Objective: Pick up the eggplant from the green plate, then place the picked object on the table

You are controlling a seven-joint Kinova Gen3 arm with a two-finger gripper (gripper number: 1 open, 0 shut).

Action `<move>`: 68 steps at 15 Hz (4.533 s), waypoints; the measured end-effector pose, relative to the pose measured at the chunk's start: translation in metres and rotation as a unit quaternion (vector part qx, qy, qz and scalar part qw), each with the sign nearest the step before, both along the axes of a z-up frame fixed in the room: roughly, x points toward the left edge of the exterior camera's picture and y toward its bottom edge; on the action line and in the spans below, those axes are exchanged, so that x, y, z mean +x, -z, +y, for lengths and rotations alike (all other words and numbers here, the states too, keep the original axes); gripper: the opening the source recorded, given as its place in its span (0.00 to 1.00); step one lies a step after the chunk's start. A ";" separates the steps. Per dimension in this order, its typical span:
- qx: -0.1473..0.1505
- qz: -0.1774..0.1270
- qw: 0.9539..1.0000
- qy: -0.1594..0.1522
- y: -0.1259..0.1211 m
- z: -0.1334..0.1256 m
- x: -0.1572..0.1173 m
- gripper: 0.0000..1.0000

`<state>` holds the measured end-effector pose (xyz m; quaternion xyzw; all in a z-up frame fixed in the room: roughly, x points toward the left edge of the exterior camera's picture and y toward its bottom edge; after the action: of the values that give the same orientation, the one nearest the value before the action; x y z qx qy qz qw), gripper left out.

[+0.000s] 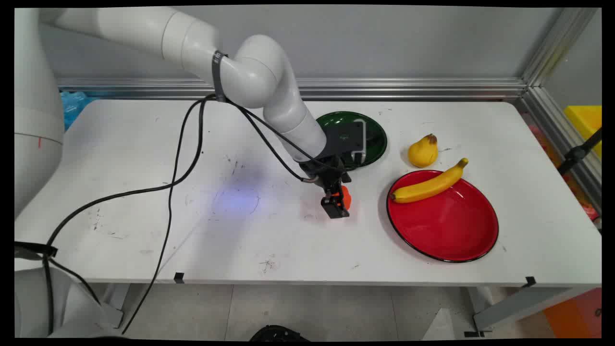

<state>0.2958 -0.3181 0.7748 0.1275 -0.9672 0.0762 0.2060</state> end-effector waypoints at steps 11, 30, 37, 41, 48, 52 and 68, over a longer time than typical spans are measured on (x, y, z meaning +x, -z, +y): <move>0.003 0.018 0.999 -0.033 -0.078 0.029 0.064 1.00; -0.002 0.084 0.968 -0.238 -0.119 -0.042 0.110 1.00; 0.010 0.071 0.963 -0.258 -0.071 -0.091 0.072 1.00; 0.021 0.053 0.963 -0.264 -0.046 -0.110 0.054 1.00; 0.033 0.018 0.963 -0.267 -0.009 -0.133 0.030 1.00; 0.037 0.005 0.963 -0.268 0.006 -0.140 0.021 1.00; 0.019 -0.014 0.969 -0.247 -0.016 -0.128 0.031 0.00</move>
<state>0.3271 -0.4465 0.7910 0.3649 -0.9100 0.1082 0.1647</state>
